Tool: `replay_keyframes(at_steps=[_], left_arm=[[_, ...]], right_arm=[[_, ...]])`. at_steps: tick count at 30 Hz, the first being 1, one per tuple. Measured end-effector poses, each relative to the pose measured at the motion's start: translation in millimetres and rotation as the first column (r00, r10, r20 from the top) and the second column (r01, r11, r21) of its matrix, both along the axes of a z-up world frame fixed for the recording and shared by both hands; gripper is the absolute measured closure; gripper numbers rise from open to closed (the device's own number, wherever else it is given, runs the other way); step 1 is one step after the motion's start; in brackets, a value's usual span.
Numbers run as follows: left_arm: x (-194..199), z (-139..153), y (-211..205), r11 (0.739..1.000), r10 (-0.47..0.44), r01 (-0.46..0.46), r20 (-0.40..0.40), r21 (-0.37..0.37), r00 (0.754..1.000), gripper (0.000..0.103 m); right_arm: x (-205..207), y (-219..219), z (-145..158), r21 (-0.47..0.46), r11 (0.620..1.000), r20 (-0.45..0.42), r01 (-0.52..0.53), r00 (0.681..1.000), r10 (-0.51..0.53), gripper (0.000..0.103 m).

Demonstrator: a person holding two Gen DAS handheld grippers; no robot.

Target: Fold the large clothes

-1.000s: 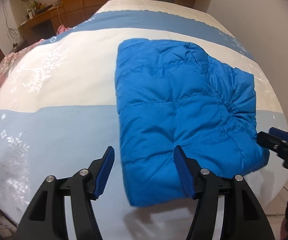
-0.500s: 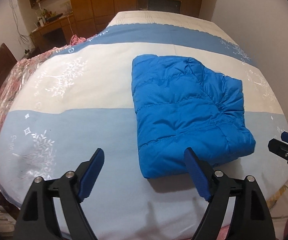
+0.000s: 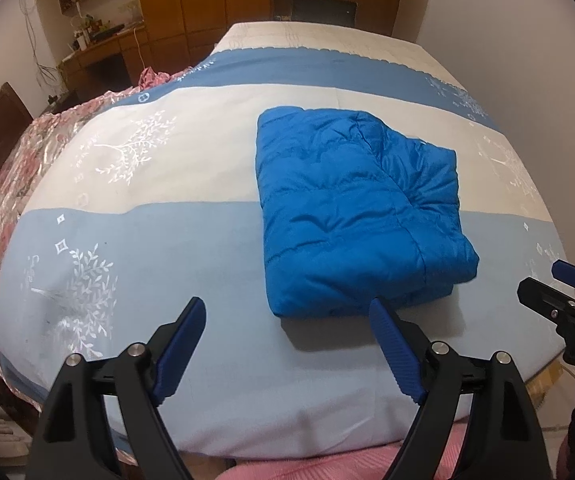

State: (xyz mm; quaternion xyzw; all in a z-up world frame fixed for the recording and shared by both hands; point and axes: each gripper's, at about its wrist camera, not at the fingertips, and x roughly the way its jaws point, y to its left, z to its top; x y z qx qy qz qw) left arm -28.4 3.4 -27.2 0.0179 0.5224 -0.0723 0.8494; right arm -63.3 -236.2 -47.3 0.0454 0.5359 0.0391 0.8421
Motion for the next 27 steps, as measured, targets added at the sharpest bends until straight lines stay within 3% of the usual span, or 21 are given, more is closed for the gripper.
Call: replay_keyframes(at_steps=[16,27], left_arm=[[-19.6,-8.1,3.9,0.999,0.006,-0.003,-0.086,0.037,0.996,0.017],[-27.3,-7.1,4.1,0.999,0.000,0.003,-0.086,0.039,0.996,0.017]], right_arm=[[-15.9,4.4,-14.5,0.006,1.000,-0.089,0.014,0.996,-0.013,0.008],[-21.9,5.5,-16.5,-0.009,1.000,-0.100,0.009,0.995,-0.010,0.008]])
